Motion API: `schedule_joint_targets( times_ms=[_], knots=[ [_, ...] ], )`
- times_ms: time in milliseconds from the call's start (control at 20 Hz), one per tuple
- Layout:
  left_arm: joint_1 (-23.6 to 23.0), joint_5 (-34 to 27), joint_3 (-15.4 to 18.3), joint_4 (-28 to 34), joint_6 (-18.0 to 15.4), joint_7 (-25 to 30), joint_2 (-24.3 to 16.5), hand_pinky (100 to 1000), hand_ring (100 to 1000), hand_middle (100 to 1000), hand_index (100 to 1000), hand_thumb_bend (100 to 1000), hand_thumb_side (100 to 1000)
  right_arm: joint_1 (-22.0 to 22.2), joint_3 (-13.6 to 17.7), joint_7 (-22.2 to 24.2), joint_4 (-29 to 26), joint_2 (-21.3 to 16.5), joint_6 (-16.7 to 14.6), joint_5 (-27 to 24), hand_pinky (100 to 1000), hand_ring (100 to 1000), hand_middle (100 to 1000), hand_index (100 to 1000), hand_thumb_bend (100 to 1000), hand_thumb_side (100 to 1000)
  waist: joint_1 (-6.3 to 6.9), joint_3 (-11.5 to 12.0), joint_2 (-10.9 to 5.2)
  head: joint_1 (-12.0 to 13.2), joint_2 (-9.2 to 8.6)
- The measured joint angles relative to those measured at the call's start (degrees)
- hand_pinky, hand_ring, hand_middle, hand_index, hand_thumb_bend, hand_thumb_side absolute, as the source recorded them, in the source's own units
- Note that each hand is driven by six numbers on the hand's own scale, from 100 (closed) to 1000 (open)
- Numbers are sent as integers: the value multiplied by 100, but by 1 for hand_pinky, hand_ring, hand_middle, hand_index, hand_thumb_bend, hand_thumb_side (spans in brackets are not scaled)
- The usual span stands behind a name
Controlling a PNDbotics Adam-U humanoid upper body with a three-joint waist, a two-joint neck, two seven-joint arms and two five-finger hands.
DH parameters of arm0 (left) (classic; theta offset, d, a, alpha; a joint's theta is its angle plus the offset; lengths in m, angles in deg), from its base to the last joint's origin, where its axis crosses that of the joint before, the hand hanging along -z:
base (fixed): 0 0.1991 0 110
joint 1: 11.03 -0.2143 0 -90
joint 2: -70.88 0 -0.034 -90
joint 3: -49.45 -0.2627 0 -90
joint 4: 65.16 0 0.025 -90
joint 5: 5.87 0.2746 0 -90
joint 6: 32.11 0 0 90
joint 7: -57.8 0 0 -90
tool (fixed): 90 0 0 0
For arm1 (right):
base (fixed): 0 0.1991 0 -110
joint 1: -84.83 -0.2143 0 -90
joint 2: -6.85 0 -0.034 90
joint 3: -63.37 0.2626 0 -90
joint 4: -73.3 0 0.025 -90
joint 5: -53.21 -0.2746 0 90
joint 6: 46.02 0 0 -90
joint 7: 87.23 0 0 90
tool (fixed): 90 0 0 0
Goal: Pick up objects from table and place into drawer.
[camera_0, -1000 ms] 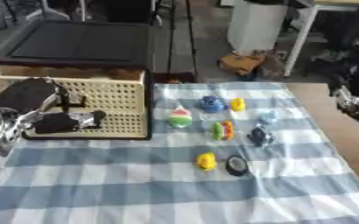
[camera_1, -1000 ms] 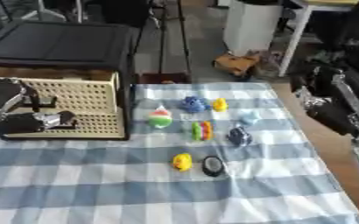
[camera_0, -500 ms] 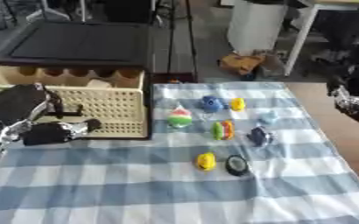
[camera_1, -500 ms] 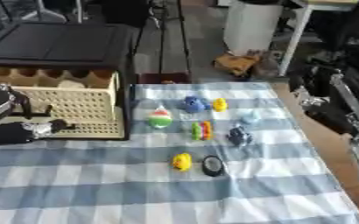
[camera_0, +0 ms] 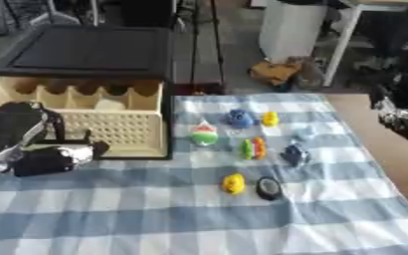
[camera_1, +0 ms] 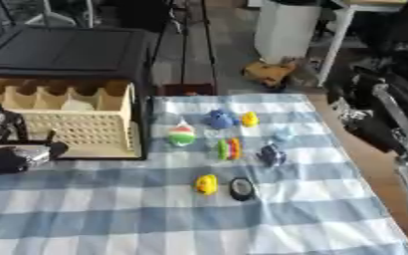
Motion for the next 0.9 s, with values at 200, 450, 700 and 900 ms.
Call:
schedule_joint_targets(
  times_ms=[200, 450, 700, 900],
  knots=[
    [-143, -38, 35, 109, 46, -26, 0, 100, 100, 100, 551, 665, 1000, 1, 1, 0, 0, 0, 0, 0, 204, 290, 397, 723, 162, 657, 2, 7, -1, -15, 0],
    [-294, -87, 66, 214, 79, -46, -1, 100, 100, 100, 550, 664, 1000, 2, 15, 0, 0, 0, 0, 0, 204, 290, 397, 723, 161, 658, 4, 23, -1, -23, 0],
    [-421, -130, 74, 325, 103, -69, -6, 100, 100, 100, 550, 663, 1000, 4, 32, 0, 0, 0, 0, 0, 204, 290, 396, 723, 161, 657, 4, 29, -1, -37, 0],
    [-476, -164, 93, 428, 105, -70, -50, 100, 100, 100, 550, 661, 1000, 4, 32, 0, 0, 0, 0, 0, 204, 290, 397, 723, 160, 657, 4, 42, -1, -42, 0]
  ],
)
